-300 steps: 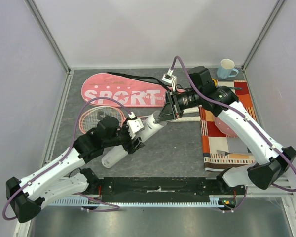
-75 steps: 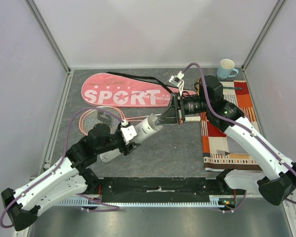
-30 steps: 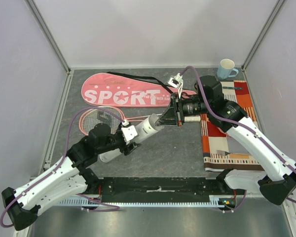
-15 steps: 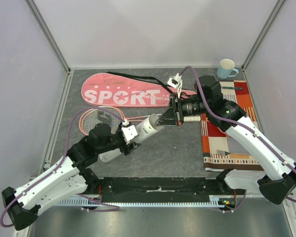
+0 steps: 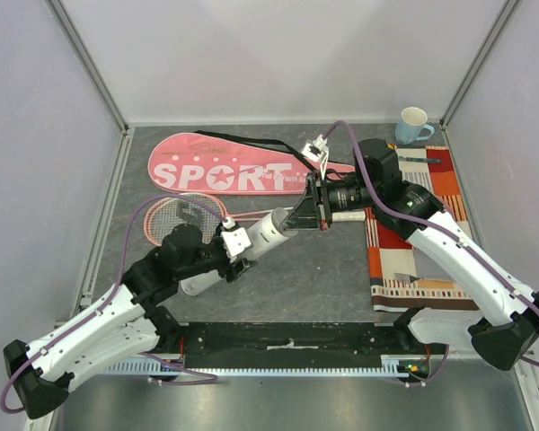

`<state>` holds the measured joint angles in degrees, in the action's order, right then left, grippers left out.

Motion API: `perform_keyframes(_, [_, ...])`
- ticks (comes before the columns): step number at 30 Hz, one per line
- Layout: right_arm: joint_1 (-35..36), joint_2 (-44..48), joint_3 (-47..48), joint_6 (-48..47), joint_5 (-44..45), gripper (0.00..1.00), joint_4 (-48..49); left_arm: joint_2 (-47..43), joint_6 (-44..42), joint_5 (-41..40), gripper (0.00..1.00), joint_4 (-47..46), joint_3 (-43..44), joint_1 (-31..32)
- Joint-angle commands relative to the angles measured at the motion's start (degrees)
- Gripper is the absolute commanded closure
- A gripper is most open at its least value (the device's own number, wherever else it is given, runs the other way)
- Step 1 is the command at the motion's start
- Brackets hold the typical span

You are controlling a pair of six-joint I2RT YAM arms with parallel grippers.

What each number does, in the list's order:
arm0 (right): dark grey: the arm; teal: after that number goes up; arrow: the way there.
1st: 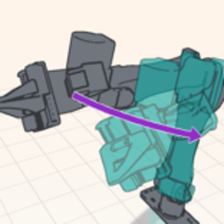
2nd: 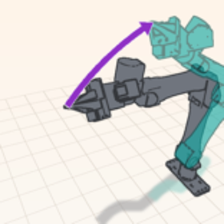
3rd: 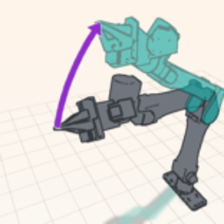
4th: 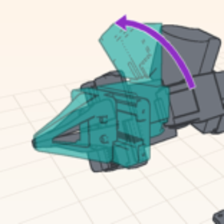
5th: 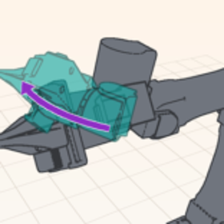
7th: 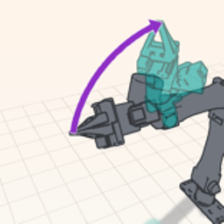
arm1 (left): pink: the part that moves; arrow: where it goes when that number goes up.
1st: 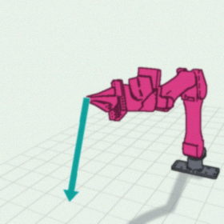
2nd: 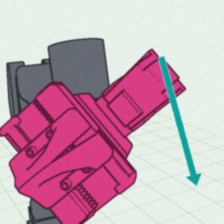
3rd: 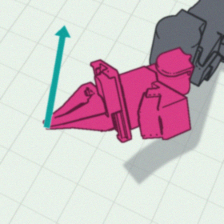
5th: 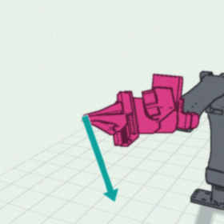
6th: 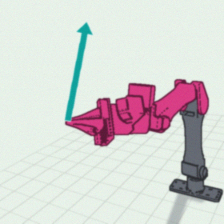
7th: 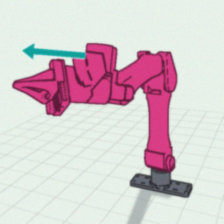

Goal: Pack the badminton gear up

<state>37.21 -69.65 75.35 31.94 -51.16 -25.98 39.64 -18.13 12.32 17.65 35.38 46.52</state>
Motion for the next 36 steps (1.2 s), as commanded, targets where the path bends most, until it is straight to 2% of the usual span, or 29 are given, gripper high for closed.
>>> perform_keyframes(1, [0.32, -1.02, -0.56, 0.22, -0.17, 1.00, 3.12, -0.53, -1.91, 1.22, 0.92, -3.32, 0.92, 0.23])
perform_keyframes(17, [1.28, -1.54, -1.52, 0.93, 2.20, 1.00, 3.65, 0.09, -1.91, 1.31, 0.92, -3.32, 1.01, 0.15])
perform_keyframes(20, [1.20, -1.89, -1.70, 0.93, 1.59, 0.91, 3.92, 0.18, -1.91, 1.40, 0.92, -3.32, 1.01, 0.15])
perform_keyframes(30, [1.28, -1.90, -2.58, 1.45, 1.94, 0.90, 4.53, 0.26, -2.00, 1.57, 0.92, -3.24, 1.01, 0.15])
perform_keyframes(36, [1.28, -1.81, -3.11, 2.33, 1.59, 0.82, 5.67, 0.09, -1.91, 1.57, 0.92, -3.41, 1.01, 0.15])
